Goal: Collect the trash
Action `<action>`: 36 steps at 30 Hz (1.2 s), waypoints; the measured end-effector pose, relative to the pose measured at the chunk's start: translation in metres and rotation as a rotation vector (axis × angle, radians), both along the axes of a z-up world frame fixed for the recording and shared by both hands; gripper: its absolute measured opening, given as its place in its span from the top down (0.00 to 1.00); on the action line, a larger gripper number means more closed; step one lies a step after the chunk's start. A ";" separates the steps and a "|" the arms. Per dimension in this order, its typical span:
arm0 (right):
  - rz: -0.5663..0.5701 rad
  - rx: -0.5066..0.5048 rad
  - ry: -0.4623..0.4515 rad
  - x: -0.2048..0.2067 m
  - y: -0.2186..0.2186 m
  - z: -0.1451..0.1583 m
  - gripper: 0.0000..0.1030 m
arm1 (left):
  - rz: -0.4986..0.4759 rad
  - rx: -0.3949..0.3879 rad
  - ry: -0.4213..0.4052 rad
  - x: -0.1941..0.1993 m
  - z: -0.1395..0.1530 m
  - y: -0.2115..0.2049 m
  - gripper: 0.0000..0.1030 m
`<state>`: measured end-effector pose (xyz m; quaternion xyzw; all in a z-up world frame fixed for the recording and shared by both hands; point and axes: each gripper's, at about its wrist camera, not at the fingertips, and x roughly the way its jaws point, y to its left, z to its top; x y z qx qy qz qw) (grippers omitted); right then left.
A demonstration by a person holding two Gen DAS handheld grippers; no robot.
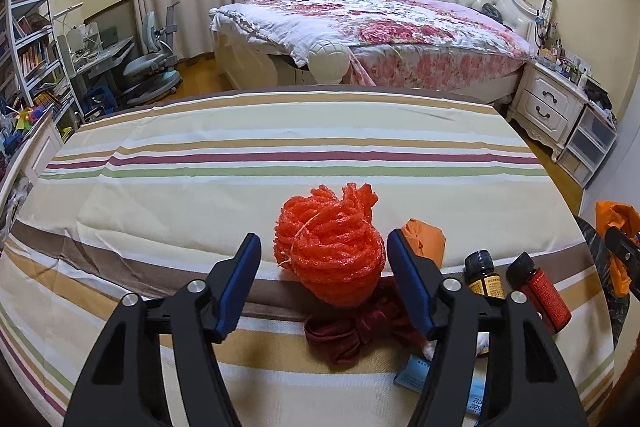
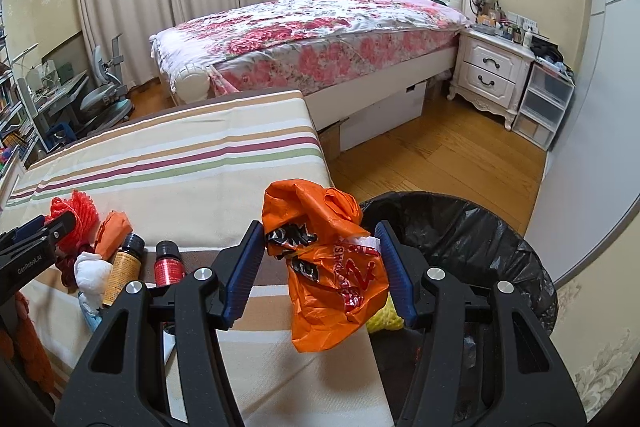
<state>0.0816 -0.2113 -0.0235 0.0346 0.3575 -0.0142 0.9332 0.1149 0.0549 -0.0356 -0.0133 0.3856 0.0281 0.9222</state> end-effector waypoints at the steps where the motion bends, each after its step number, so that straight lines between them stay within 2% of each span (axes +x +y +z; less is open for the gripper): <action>1: 0.002 0.001 0.002 0.000 0.000 -0.001 0.46 | -0.003 0.001 0.005 0.000 -0.001 0.000 0.49; 9: 0.007 0.004 0.003 0.001 0.001 -0.003 0.46 | -0.012 0.011 -0.012 -0.008 0.001 -0.001 0.55; 19: -0.041 -0.015 -0.019 -0.005 -0.016 -0.001 0.46 | -0.032 -0.042 -0.130 -0.032 0.041 -0.011 0.56; 26: -0.130 -0.045 -0.035 -0.012 -0.043 0.002 0.46 | -0.161 -0.064 -0.190 -0.038 0.061 -0.058 0.56; 30: -0.175 -0.060 -0.023 -0.013 -0.059 -0.003 0.46 | -0.246 -0.077 -0.192 -0.036 0.060 -0.094 0.56; 36: -0.227 -0.064 0.006 -0.016 -0.077 -0.013 0.46 | -0.360 -0.059 -0.183 -0.029 0.051 -0.143 0.56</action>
